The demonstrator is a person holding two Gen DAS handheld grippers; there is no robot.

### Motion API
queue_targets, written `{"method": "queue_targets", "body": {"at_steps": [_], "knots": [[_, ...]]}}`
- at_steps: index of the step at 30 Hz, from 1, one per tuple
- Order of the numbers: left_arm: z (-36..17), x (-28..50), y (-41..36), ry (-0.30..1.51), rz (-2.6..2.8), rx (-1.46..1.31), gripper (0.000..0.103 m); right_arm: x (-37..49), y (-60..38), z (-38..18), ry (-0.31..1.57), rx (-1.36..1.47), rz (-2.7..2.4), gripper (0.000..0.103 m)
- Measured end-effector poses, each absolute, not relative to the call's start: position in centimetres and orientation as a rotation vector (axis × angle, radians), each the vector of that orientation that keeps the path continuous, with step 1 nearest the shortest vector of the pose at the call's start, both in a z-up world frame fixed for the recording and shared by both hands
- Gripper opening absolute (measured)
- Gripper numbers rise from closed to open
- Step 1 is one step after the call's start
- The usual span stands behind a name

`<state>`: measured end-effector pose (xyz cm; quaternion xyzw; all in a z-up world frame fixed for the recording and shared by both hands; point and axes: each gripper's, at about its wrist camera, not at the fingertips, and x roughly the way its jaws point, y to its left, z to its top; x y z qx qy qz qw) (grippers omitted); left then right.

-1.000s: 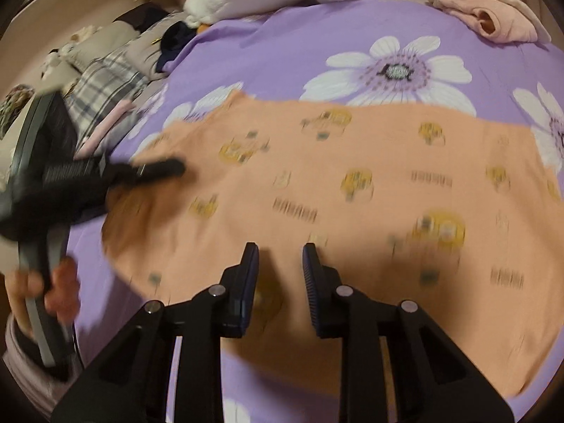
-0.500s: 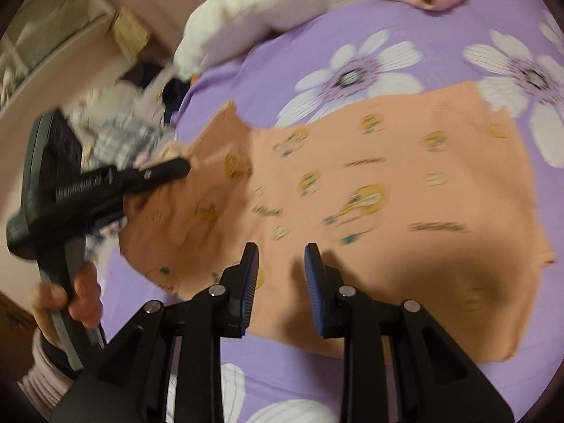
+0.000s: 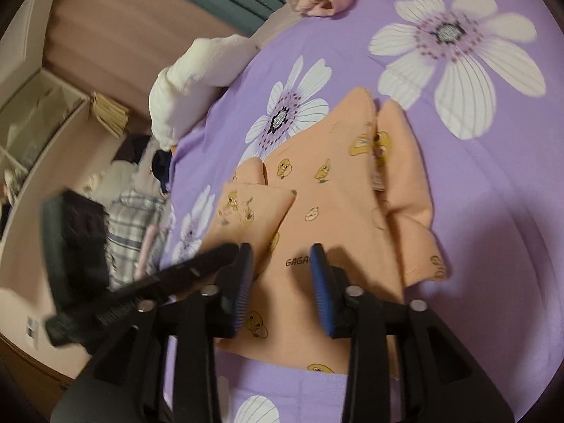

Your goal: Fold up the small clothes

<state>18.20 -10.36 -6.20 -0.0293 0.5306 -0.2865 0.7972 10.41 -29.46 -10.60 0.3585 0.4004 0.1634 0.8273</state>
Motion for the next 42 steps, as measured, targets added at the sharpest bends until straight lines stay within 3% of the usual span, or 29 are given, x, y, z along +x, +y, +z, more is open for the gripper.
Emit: {"method": "queue_targets", "body": {"at_steps": [8, 23, 29, 33, 42], "knots": [[-4.2, 16.4, -4.2, 1.053, -0.606, -0.189, 0.015, 11.5, -28.0, -11.0, 0.892, 0.786, 0.462, 0.056], [-7.0, 17.2, 1.7, 1.062, -0.52, -0.337, 0.015, 20.8, -20.5, -12.3, 1.017, 0.517, 0.456, 0.056], [-7.4, 17.2, 2.2, 1.069, -0.528, -0.357, 0.017, 21.2, -19.1, -12.7, 1.01, 0.488, 0.499, 0.04], [-7.7, 17.4, 2.4, 1.083, -0.522, -0.37, 0.023, 21.5, -19.2, -13.2, 1.014, 0.472, 0.484, 0.014], [-7.7, 17.2, 2.6, 1.082, -0.52, -0.369, 0.023, 19.9, -17.2, -10.4, 0.921, 0.293, 0.491, 0.017]]}}
